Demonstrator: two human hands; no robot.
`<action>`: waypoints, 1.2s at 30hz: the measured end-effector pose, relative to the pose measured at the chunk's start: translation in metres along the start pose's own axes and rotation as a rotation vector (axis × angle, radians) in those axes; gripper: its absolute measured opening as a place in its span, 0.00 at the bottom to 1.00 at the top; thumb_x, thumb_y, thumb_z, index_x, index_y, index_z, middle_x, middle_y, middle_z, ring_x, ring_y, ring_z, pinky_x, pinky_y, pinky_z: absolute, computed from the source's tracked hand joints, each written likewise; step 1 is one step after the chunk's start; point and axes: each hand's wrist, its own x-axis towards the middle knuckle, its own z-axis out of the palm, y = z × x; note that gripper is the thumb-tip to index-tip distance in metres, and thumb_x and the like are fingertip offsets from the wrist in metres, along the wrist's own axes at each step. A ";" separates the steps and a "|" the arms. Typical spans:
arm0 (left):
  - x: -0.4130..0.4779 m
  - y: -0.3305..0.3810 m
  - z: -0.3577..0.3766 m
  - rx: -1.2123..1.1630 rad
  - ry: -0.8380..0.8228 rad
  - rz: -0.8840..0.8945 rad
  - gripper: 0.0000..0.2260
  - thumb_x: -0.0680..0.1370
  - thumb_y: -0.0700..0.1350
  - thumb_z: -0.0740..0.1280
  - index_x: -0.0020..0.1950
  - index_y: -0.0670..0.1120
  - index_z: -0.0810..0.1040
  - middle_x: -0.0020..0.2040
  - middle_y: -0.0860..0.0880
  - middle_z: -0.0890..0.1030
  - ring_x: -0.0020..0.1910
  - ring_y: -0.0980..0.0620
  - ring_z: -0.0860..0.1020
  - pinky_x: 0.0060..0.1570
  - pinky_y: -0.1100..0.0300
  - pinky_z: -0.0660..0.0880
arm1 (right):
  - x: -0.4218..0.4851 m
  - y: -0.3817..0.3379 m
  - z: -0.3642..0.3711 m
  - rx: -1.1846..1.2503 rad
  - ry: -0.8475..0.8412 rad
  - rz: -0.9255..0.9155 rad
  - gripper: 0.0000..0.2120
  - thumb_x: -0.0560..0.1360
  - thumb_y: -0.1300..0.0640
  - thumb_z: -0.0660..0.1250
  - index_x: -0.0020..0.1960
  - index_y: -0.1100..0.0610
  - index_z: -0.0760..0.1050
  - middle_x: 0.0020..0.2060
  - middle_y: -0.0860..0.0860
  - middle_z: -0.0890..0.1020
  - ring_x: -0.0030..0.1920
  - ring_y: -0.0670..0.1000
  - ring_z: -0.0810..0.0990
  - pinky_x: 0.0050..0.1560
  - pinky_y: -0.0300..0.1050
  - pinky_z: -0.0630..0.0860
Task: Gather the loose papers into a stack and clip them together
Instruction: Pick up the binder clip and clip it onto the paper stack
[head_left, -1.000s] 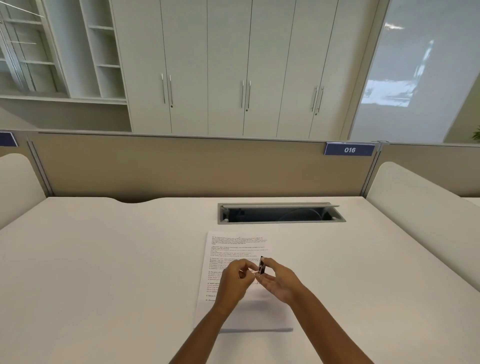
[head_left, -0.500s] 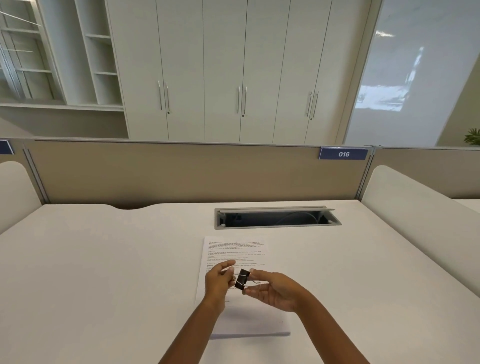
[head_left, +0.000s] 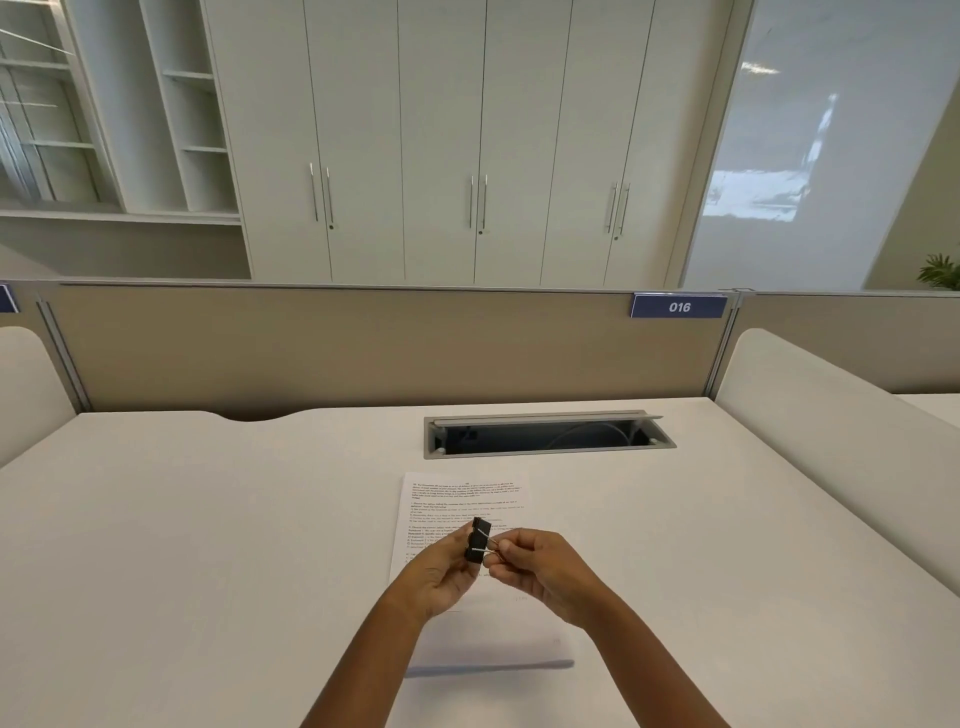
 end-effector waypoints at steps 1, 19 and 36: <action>0.000 -0.001 0.003 -0.006 -0.014 -0.010 0.07 0.78 0.36 0.62 0.42 0.37 0.77 0.31 0.42 0.82 0.27 0.52 0.79 0.24 0.67 0.77 | 0.000 0.001 0.001 0.013 0.007 -0.009 0.10 0.78 0.67 0.59 0.44 0.64 0.77 0.34 0.55 0.81 0.30 0.45 0.82 0.35 0.33 0.80; 0.010 -0.005 -0.049 1.409 0.649 0.225 0.17 0.79 0.46 0.59 0.66 0.40 0.69 0.65 0.38 0.70 0.65 0.41 0.69 0.64 0.52 0.69 | -0.008 0.018 -0.108 -0.567 0.797 0.060 0.22 0.66 0.71 0.60 0.16 0.57 0.62 0.13 0.49 0.69 0.23 0.52 0.67 0.32 0.41 0.65; 0.007 0.003 -0.040 1.429 0.674 0.127 0.16 0.78 0.44 0.59 0.62 0.38 0.72 0.64 0.38 0.69 0.64 0.42 0.69 0.62 0.53 0.70 | 0.023 0.024 -0.061 -1.173 0.517 -0.192 0.17 0.77 0.55 0.62 0.65 0.58 0.71 0.61 0.58 0.71 0.62 0.55 0.72 0.60 0.44 0.70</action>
